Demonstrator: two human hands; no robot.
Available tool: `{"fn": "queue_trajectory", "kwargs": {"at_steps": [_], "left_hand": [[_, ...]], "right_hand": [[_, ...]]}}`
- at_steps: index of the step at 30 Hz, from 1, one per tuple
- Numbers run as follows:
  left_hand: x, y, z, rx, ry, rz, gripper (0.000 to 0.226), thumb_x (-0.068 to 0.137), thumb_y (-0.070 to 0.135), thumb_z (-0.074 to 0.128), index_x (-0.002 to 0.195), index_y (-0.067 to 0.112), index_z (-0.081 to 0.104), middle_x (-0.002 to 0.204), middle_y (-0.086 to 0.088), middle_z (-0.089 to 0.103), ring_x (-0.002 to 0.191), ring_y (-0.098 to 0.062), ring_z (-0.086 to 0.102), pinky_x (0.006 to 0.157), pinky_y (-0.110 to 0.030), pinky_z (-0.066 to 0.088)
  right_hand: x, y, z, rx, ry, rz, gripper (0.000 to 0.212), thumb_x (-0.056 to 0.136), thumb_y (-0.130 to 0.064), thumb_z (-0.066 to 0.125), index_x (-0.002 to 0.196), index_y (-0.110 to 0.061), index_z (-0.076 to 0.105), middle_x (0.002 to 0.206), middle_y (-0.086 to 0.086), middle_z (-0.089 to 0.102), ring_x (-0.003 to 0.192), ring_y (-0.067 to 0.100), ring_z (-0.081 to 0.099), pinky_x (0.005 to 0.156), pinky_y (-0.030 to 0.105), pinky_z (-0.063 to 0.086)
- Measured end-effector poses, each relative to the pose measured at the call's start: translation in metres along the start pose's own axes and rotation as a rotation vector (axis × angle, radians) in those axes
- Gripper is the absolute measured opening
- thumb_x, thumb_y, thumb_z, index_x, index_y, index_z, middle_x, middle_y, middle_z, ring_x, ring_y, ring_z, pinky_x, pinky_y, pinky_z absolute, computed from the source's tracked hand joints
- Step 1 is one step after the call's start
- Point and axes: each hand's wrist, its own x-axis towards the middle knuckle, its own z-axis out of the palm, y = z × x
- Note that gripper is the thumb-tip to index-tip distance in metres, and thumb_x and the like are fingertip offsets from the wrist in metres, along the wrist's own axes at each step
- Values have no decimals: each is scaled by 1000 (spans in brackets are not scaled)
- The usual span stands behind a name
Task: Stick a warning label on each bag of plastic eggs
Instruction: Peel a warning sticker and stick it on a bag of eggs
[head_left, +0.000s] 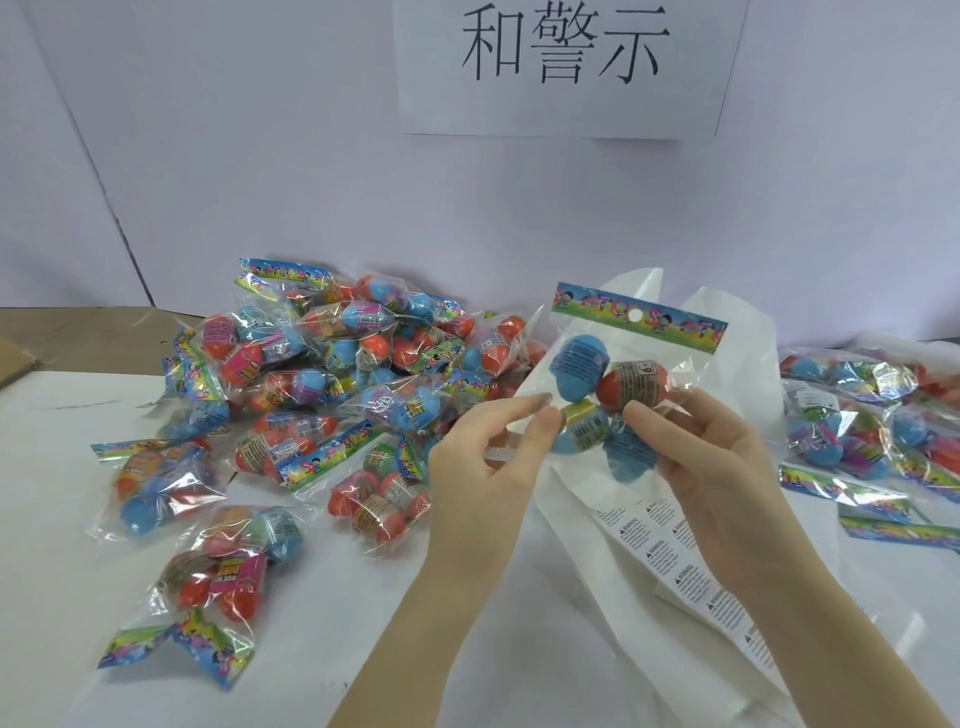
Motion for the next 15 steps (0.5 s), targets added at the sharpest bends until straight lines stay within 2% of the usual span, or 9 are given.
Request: {"fn": "queue_trajectory", "kwargs": {"at_steps": [2, 6, 9, 12, 15], "left_hand": [[0, -3, 1, 6, 83, 13, 16, 82, 18, 68, 80, 34, 69, 81, 9, 73, 72, -7, 64, 67, -26, 55], [2, -3, 0, -6, 128, 8, 21, 82, 11, 68, 74, 31, 68, 66, 12, 70, 58, -1, 61, 60, -21, 53], [2, -3, 1, -30, 111, -25, 18, 86, 11, 64, 75, 25, 68, 65, 11, 69, 56, -1, 61, 55, -17, 51], [3, -1, 1, -154, 68, -111, 17, 89, 10, 59, 76, 19, 68, 65, 11, 70, 55, -1, 61, 52, -13, 49], [4, -1, 0, -213, 123, -117, 19, 88, 8, 58, 75, 19, 66, 63, 11, 69, 52, -1, 61, 50, -13, 49]], "right_hand": [[-1, 0, 0, -25, -3, -20, 39, 54, -29, 73, 90, -16, 71, 83, 0, 74, 76, 11, 68, 67, 15, 51], [-2, 0, 1, -47, -19, -26, 41, 55, -28, 72, 95, -15, 69, 84, 0, 74, 75, 11, 68, 67, 16, 51], [-2, -1, 2, -30, -16, -19, 44, 54, -28, 72, 97, -16, 67, 84, 2, 74, 74, 11, 68, 67, 16, 51], [-2, -1, 2, -9, 0, -6, 52, 53, -33, 72, 102, -18, 65, 84, 3, 74, 74, 12, 67, 70, 16, 51], [-2, -1, 3, 4, 40, -17, 60, 50, -34, 72, 108, -23, 60, 80, 0, 73, 71, 9, 66, 68, 14, 51]]}}
